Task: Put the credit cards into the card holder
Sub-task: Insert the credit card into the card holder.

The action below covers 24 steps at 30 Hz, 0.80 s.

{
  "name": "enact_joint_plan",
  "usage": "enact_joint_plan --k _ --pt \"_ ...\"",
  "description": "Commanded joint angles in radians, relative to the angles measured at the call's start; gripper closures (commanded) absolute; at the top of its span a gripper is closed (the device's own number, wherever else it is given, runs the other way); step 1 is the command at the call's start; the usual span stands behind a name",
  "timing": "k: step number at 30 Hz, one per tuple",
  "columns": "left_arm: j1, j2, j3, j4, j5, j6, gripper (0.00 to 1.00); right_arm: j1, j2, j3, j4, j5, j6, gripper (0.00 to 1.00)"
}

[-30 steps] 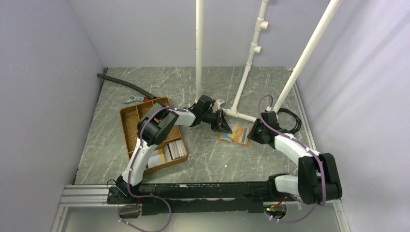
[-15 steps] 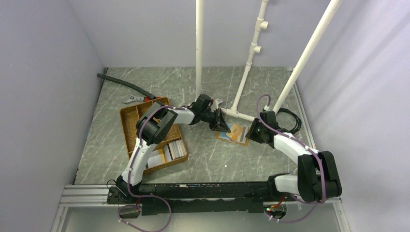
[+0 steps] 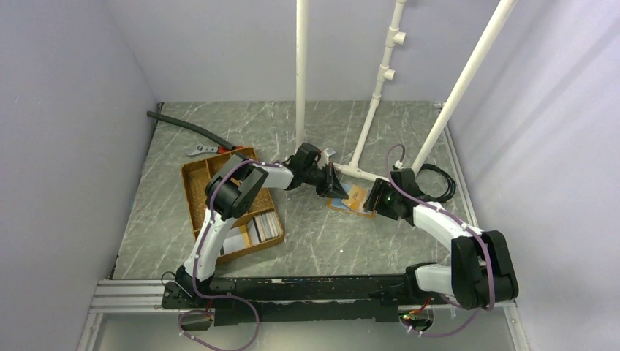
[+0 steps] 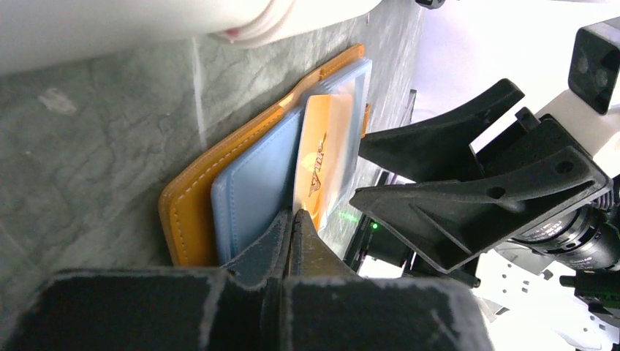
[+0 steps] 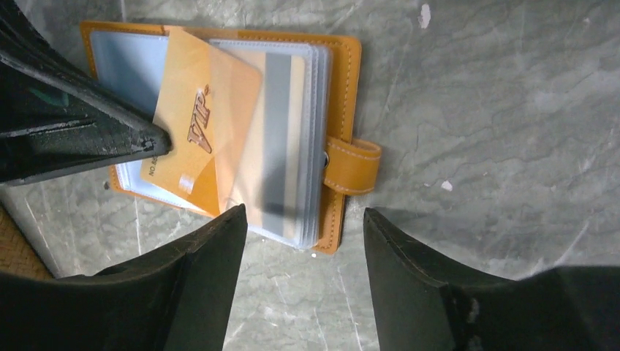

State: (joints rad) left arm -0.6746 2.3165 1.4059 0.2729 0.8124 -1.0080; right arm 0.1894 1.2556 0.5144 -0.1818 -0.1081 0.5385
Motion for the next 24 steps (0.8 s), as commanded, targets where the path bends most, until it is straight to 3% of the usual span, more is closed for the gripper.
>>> enact_joint_plan --k 1,3,7,12,24 --pt "-0.015 -0.039 -0.017 0.004 -0.089 0.021 1.00 0.005 -0.042 -0.006 -0.046 -0.005 -0.001 0.37" --pt "-0.014 -0.045 -0.026 0.023 -0.079 0.018 1.00 0.004 -0.017 0.012 -0.064 0.010 0.001 0.39" --pt "-0.014 -0.070 -0.045 0.018 -0.101 0.020 1.00 0.004 0.066 0.027 -0.079 0.057 0.026 0.52" --pt "-0.014 -0.099 -0.093 0.051 -0.159 -0.002 1.00 0.005 0.096 0.016 -0.082 0.058 0.052 0.58" --pt "-0.029 -0.032 -0.080 0.165 -0.115 -0.067 1.00 0.005 0.083 0.012 -0.078 0.050 0.043 0.59"
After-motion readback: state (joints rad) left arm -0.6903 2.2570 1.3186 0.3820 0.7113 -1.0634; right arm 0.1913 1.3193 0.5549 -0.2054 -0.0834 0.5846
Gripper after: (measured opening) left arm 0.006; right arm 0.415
